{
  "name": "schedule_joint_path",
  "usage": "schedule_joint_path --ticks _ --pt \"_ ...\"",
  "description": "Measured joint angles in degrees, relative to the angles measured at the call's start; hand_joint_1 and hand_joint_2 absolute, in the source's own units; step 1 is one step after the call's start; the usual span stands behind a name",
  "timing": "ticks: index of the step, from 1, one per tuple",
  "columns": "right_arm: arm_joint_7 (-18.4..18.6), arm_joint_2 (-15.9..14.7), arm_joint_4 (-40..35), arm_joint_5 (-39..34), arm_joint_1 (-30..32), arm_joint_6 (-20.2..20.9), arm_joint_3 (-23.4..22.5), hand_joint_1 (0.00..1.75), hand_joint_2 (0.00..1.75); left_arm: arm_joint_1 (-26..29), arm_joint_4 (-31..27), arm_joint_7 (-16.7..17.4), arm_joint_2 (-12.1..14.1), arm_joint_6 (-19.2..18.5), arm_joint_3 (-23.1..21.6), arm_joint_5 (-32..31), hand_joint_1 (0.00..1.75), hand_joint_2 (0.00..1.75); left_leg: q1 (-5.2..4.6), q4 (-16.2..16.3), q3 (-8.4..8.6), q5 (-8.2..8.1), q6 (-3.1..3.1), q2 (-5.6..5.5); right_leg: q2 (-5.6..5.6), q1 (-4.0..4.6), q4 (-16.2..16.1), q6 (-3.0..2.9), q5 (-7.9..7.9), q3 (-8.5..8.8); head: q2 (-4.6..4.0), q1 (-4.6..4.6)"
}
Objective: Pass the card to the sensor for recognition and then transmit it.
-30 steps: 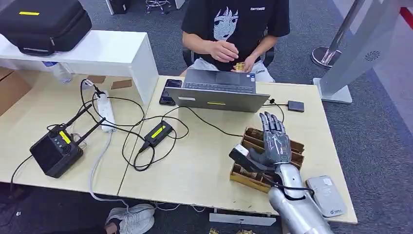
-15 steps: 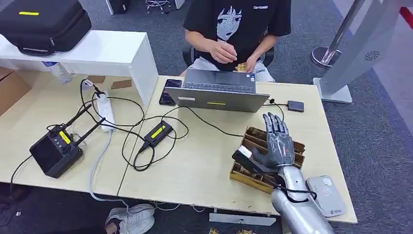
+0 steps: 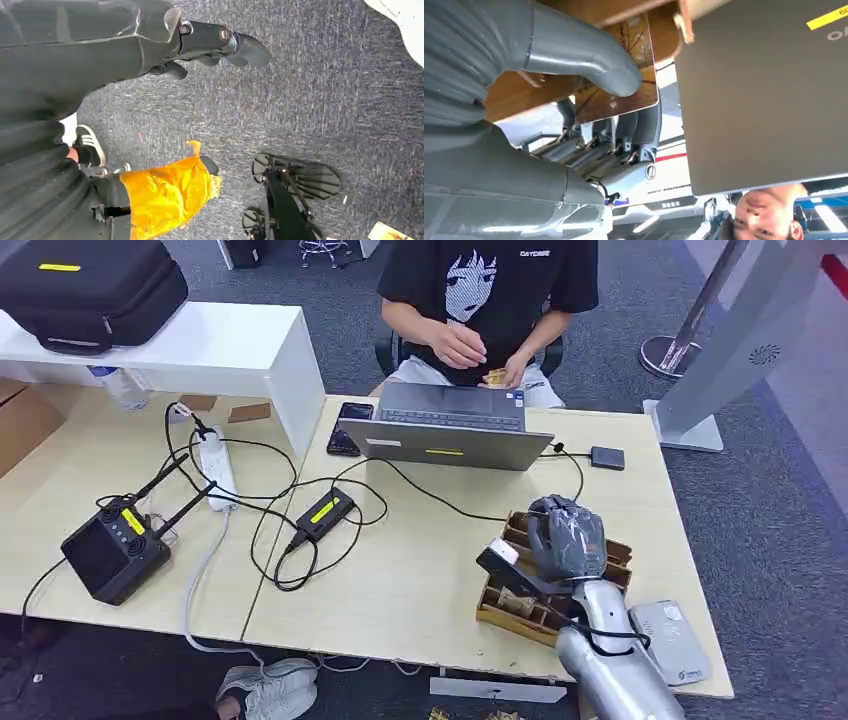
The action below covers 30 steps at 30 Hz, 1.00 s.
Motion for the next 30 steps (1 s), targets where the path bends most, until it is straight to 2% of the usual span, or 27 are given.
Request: schedule_joint_path --ticks 6,12,18,22,27,30 --pt "-0.15 0.00 -0.07 0.00 0.03 -0.26 -0.04 1.68 1.75 -0.01 0.00 0.00 0.00 0.00 0.00 0.00 0.00 1.75 0.00 0.00 0.01 0.00 0.00 0.01 0.00 0.00 0.00 0.00 0.00 -0.01 0.00 0.00" --pt "-1.23 0.00 -1.25 1.56 0.73 -0.79 -0.39 1.75 1.75 0.01 0.00 0.00 0.00 0.00 0.00 0.02 0.00 1.75 0.00 0.00 0.00 0.00 0.00 0.00 0.00 0.00 0.00 0.00 0.00 0.00 0.00 0.00" --pt "-5.31 0.74 -9.78 7.46 4.15 -0.96 -3.89 1.75 1.75 0.06 0.00 0.00 -0.02 0.11 0.00 0.26 0.00 1.75 0.00 0.00 -0.04 -0.03 0.02 -0.01 -0.01 0.00 0.00 0.00 -0.01 -0.02 0.00 0.00" --pt "-7.48 2.19 -18.32 9.57 6.36 -1.07 -6.01 1.75 1.75 0.08 0.00 0.00 -0.02 0.31 0.00 0.52 0.00 1.75 0.01 -0.01 -0.05 -0.05 -0.01 -0.01 -0.01 0.01 0.00 0.00 -0.04 -0.03 0.00 0.00" --pt "-7.02 2.75 -25.19 9.88 6.85 -1.09 -6.45 1.75 1.75 0.09 0.00 0.00 -0.04 0.50 0.00 0.52 0.00 1.75 0.01 -0.01 -0.05 -0.06 -0.01 0.00 0.00 0.01 0.00 0.00 -0.04 -0.04 0.00 0.00" --pt "-4.01 2.56 -27.23 7.78 5.11 -0.94 -5.90 1.75 1.75 0.08 0.00 0.00 -0.02 0.50 0.00 0.26 0.00 1.75 0.00 -0.01 -0.06 -0.05 -0.01 0.05 0.02 0.00 0.01 0.00 -0.02 -0.03 0.00 0.00"
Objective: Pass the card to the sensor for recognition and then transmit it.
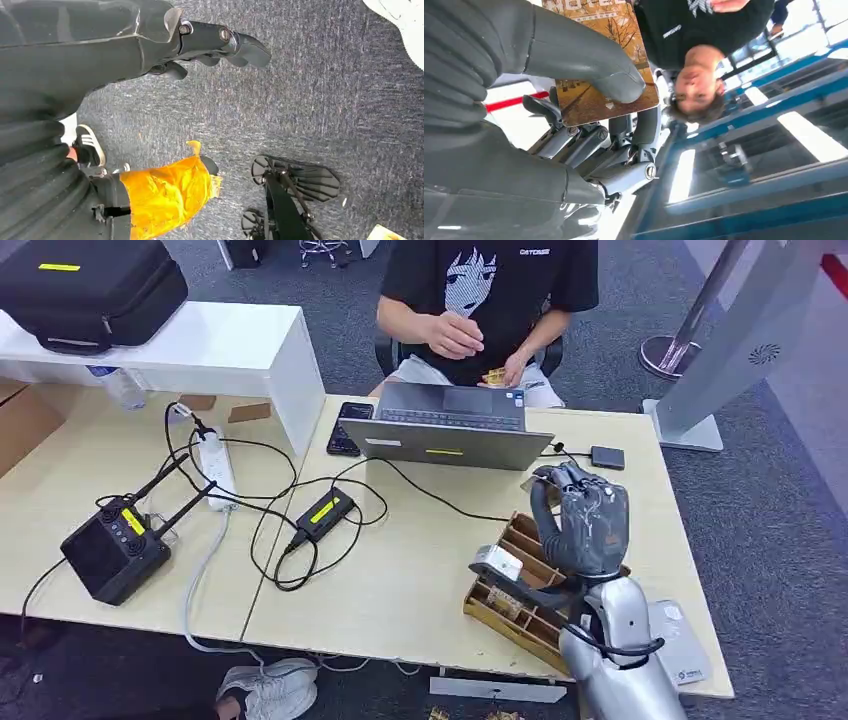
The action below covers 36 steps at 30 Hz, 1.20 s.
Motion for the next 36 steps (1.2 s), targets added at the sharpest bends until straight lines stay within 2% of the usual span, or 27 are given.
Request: schedule_joint_path --ticks 2,7,13,17,18,19,20,22,23,24,25,32,36 --pt "2.69 -0.81 0.02 -1.51 -2.25 0.55 1.18 1.75 1.75 -0.08 0.00 0.00 -0.02 0.00 0.00 -0.17 0.00 1.75 0.00 0.00 0.00 0.01 0.01 -0.02 -0.01 0.00 0.00 0.01 0.01 0.00 0.00 0.02" --pt "5.90 -2.75 2.65 -2.38 -8.40 3.46 3.37 1.75 1.75 -0.13 0.00 -0.07 0.04 -0.50 -0.11 -0.81 0.00 1.75 -0.01 0.02 0.00 0.04 0.04 -0.01 0.00 -0.01 0.00 0.02 0.08 0.01 0.00 0.02" --pt "6.13 -3.87 9.17 -5.30 -15.96 6.14 5.61 1.75 1.75 -0.19 0.00 -0.17 0.07 -0.77 -0.50 -1.38 0.00 1.75 0.00 0.02 0.01 0.08 0.00 -0.05 -0.01 0.00 0.01 0.02 0.09 0.01 0.00 0.02" --pt "5.98 -3.89 12.24 -5.98 -18.74 7.01 7.91 1.71 1.75 -0.21 0.00 -0.24 0.07 -0.85 -0.81 -1.44 0.00 1.75 0.00 0.02 0.00 0.07 0.00 -0.05 -0.01 0.00 0.02 0.01 0.07 0.00 0.00 0.00" --pt "6.05 -3.89 12.72 -5.98 -19.23 7.32 8.55 1.55 1.75 -0.23 0.00 -0.33 0.07 -0.85 -0.85 -1.44 0.00 1.75 0.00 0.02 0.00 0.07 0.00 -0.05 -0.01 0.01 0.02 0.01 0.07 0.00 0.00 0.00" --pt "6.29 -3.89 13.13 -6.18 -19.63 7.80 9.24 1.55 1.75 -0.23 0.00 -0.39 0.07 -0.87 -0.87 -1.44 0.00 1.75 0.01 0.02 0.00 0.06 0.00 -0.05 -0.01 0.01 0.02 0.01 0.06 -0.01 0.00 0.02" --pt "6.42 -3.89 13.53 -6.93 -20.02 8.53 9.92 1.19 1.75 -0.24 0.00 -0.44 0.07 -0.98 -0.87 -1.44 0.00 1.75 0.01 0.01 0.00 0.06 0.00 -0.05 0.00 0.01 0.02 0.00 0.06 -0.01 0.00 0.00" --pt "6.11 -3.89 14.12 -9.49 -20.59 10.21 11.39 1.40 1.75 -0.26 0.00 -0.52 0.07 -1.14 -0.90 -1.40 0.00 1.75 0.01 0.00 -0.01 0.05 0.00 -0.05 0.00 0.01 0.02 -0.01 0.04 -0.01 0.00 0.00" --pt "5.34 -3.85 14.43 -11.55 -20.84 11.15 12.15 1.27 1.75 -0.25 0.00 -0.52 0.07 -1.16 -0.90 -1.33 0.00 1.75 0.01 0.00 -0.02 0.05 0.00 -0.05 -0.01 0.01 0.02 -0.01 0.04 -0.01 0.00 0.02" --pt "4.23 -3.67 14.80 -14.81 -21.06 12.44 12.96 0.72 1.75 -0.25 0.00 -0.52 0.07 -1.18 -0.90 -1.24 0.00 1.75 0.01 0.00 -0.01 0.05 0.00 -0.05 -0.01 0.01 0.03 -0.01 0.04 -0.01 0.00 0.02" --pt "3.20 -3.43 15.06 -17.69 -21.22 13.38 13.66 0.00 1.75 -0.25 0.00 -0.52 0.07 -1.18 -0.90 -1.16 0.00 1.75 0.01 0.00 -0.01 0.05 0.00 -0.04 0.00 0.01 0.03 -0.02 0.04 -0.01 0.00 0.02" --pt "-1.01 -1.83 15.65 -33.64 -21.21 17.79 17.44 0.00 1.75 -0.25 0.00 -0.72 0.09 -1.22 -0.90 -0.55 0.00 1.75 0.01 0.00 -0.01 0.06 0.00 -0.07 -0.03 0.01 0.03 -0.02 0.04 -0.01 0.00 0.00" --pt "-1.76 -1.64 15.58 -36.63 -21.16 18.34 18.38 0.00 1.75 -0.23 0.00 -0.87 0.09 -1.22 -0.90 -0.35 0.00 1.75 0.01 0.00 -0.02 0.06 0.00 -0.08 -0.04 0.00 0.03 -0.02 0.04 -0.01 0.00 0.02"
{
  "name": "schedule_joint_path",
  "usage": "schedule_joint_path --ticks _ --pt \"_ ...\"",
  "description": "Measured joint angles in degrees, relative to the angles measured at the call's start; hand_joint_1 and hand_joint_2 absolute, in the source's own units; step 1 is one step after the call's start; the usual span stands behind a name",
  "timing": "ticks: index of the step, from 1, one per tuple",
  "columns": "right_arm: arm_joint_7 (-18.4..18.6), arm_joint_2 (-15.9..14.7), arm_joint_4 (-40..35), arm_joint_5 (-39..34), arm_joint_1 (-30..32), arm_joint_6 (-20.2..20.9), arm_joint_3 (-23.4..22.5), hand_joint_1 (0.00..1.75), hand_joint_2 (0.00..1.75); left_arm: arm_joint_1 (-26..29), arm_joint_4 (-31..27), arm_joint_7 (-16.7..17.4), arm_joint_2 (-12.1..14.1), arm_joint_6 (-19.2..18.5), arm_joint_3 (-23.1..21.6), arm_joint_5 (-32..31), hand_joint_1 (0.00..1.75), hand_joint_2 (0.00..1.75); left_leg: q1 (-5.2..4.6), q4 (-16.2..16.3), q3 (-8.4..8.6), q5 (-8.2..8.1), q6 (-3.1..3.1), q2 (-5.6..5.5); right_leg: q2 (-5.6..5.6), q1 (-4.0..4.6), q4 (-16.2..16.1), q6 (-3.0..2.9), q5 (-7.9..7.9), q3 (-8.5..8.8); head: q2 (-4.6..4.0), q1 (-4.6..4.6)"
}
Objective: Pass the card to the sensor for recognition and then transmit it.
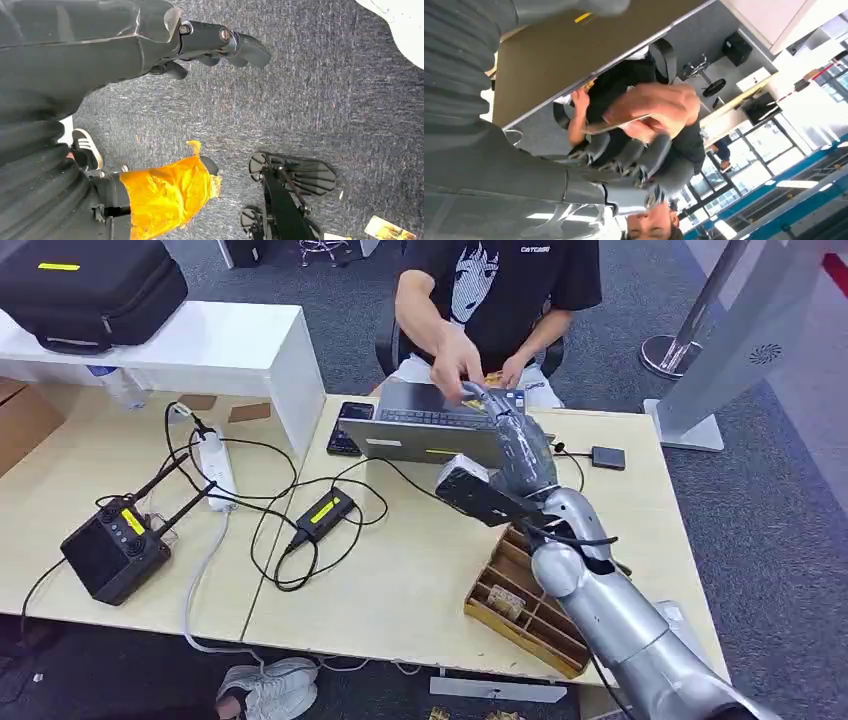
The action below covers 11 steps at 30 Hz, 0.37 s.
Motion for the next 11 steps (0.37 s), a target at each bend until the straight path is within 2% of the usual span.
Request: schedule_joint_path --ticks 6,11 --pt "-0.56 0.04 -0.20 -1.14 0.08 0.13 0.76 0.00 1.75 0.00 0.00 0.00 0.00 0.00 0.00 0.07 0.00 1.75 0.00 0.00 0.00 0.00 0.00 0.00 0.00 0.00 0.00 0.00 0.00 -0.01 0.00 -0.02" --pt "-3.96 -0.13 -4.18 -8.95 3.41 -0.20 0.33 0.00 1.75 0.06 0.00 -0.09 0.00 0.18 0.02 0.90 0.00 1.75 0.01 0.00 0.01 -0.01 0.00 0.01 0.00 0.00 -0.01 0.00 -0.01 -0.05 0.00 0.00"
